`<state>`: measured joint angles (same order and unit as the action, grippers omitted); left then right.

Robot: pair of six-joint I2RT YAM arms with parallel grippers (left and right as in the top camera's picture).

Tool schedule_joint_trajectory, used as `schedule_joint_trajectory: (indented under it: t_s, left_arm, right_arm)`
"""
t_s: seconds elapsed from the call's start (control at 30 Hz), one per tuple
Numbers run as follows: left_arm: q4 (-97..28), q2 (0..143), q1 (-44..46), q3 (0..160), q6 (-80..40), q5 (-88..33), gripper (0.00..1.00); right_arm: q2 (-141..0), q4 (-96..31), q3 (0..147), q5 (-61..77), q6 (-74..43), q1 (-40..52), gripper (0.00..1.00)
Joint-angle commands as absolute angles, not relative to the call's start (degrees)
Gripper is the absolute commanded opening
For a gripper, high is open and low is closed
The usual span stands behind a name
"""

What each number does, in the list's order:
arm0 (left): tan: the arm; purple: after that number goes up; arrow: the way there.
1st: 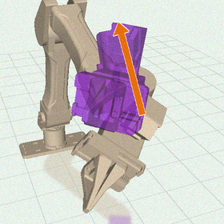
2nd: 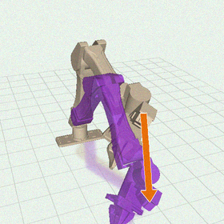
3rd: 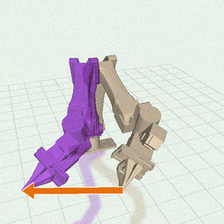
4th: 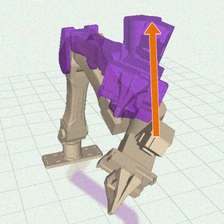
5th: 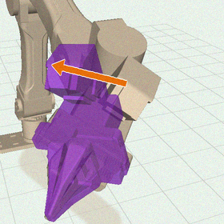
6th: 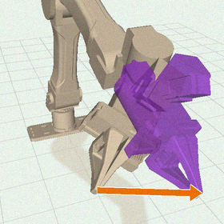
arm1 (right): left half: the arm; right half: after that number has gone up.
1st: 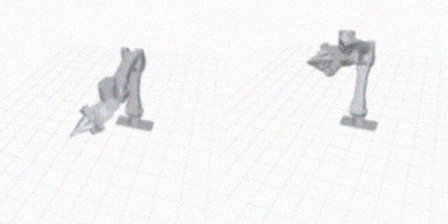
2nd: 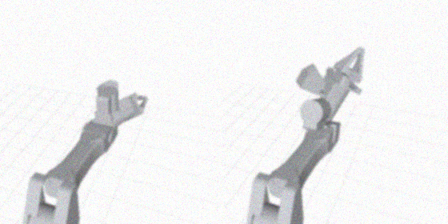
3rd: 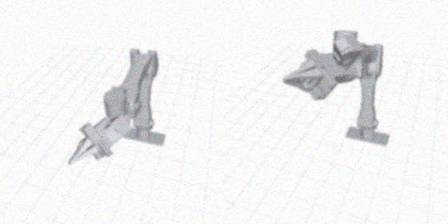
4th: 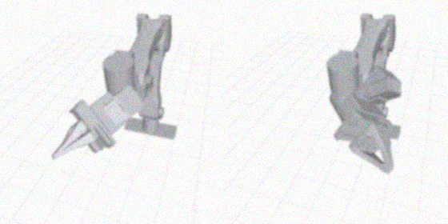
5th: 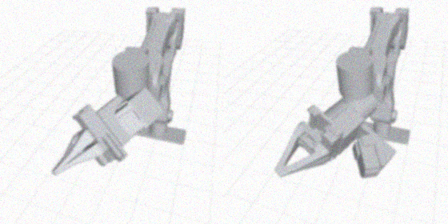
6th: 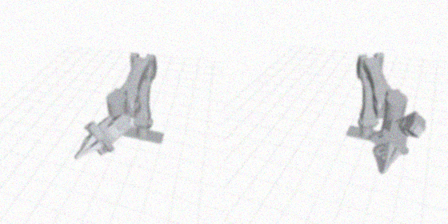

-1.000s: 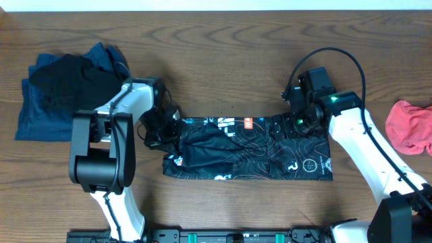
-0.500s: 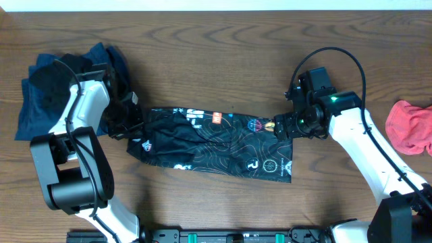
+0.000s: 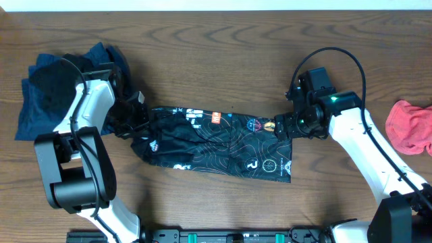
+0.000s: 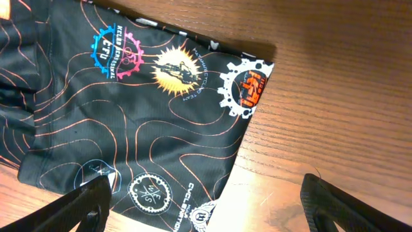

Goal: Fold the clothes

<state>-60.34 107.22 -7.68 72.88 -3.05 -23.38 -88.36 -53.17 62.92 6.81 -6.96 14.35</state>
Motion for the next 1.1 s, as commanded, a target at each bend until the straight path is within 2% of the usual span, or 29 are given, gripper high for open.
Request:
schedule_joint_trajectory:
  t_s: [0.0, 0.3, 0.73, 0.87, 1.07]
  left_arm:
    - [-60.8, 103.0, -6.9, 73.4, -3.5, -31.2, 0.06]
    - [-59.3, 94.3, 3.0, 73.4, -7.7, -32.6, 0.06]
    - [-49.1, 94.3, 24.7, 73.4, -16.8, -30.9, 0.06]
    - [-47.7, 94.3, 29.5, 73.4, -18.5, -26.3, 0.06]
    - [-44.1, 94.3, 35.0, 73.4, -20.6, -26.1, 0.06]
  right_arm:
    - [-87.9, -53.4, 63.4, 3.9, -10.1, 13.1, 0.93]
    - [-87.9, -53.4, 63.4, 3.1, -11.1, 11.9, 0.93]
    - [-87.9, -57.3, 63.4, -5.1, -17.2, 9.5, 0.95]
    - [-87.9, -58.2, 63.4, -4.9, -17.2, 8.7, 0.95]
    - [-87.9, -58.8, 63.4, -5.0, -17.8, 8.6, 0.96]
